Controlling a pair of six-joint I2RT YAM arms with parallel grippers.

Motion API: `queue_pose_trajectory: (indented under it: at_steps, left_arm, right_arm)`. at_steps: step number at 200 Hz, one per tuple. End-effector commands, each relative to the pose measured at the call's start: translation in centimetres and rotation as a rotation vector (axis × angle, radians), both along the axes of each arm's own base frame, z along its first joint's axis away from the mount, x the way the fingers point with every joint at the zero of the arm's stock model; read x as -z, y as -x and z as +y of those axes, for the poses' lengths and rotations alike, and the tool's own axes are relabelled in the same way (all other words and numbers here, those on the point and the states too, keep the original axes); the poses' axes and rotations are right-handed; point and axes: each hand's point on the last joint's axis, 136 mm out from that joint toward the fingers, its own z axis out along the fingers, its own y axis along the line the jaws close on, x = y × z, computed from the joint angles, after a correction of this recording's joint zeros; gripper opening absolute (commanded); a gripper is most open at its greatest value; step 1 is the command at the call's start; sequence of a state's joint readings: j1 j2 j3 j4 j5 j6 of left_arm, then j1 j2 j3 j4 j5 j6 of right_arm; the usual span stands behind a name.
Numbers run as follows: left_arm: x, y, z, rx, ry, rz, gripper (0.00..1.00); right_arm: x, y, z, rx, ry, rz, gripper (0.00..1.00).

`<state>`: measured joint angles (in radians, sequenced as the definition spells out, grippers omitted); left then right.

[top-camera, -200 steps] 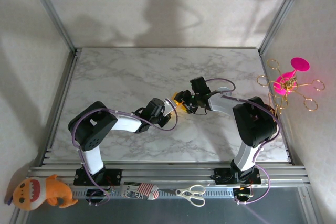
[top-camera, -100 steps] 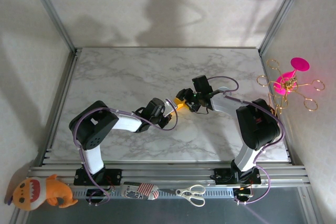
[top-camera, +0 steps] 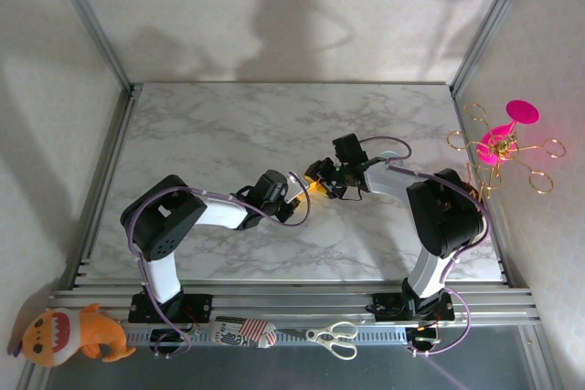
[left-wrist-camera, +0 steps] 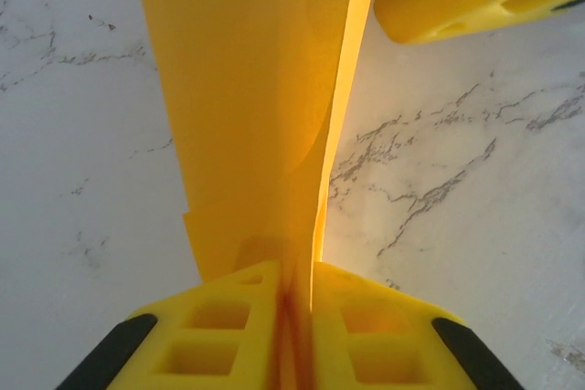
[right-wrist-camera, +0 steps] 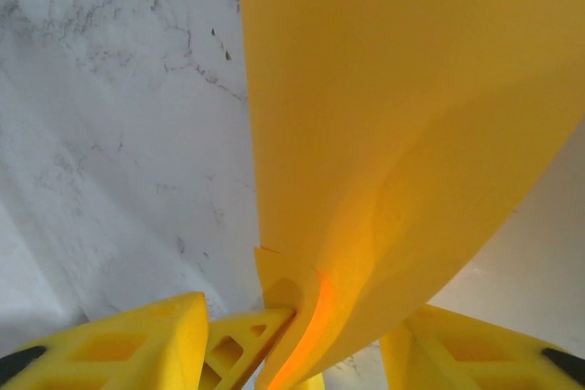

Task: Fold a paper plane with a square sheet of paper (pick it up from the middle)
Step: Fold the wing for the fifth time at the center of the table.

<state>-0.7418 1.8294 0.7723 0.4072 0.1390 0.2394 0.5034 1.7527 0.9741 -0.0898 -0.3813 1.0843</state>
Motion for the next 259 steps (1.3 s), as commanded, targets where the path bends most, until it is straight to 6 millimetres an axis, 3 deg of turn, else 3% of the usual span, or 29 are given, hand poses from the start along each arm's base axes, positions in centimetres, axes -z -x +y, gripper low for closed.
queue_pose_trajectory:
  at_steps: [1,81,160,182,232,246,259]
  left_arm:
    - [0.8,-0.1,0.2,-0.002,-0.021,0.025,0.15]
    - [0.0,-0.2,0.2,-0.01,-0.014,0.01,0.23]
    - [-1.2,0.0,-1.1,0.029,0.027,0.032,0.26]
    - [-1.2,-0.1,-1.5,0.035,0.033,0.038,0.27]
    - [-0.6,0.0,-1.3,0.031,0.018,0.064,0.17]
    - [-0.4,0.1,-1.3,0.032,0.018,0.072,0.14]
    - [-0.1,0.2,-1.1,0.028,0.022,0.086,0.11]
  right_arm:
    - [0.9,1.2,0.5,-0.022,-0.014,0.053,0.49]
    - [1.9,2.4,0.4,-0.035,-0.015,0.098,0.32]
    - [2.1,2.3,0.7,-0.031,-0.029,0.105,0.2]
    - [2.1,2.3,0.7,-0.031,-0.03,0.103,0.19]
    - [2.2,2.2,0.7,-0.03,-0.026,0.102,0.21]
    - [2.0,2.1,0.6,-0.028,-0.022,0.094,0.27]
    - [1.7,1.8,0.4,-0.021,-0.01,0.078,0.38]
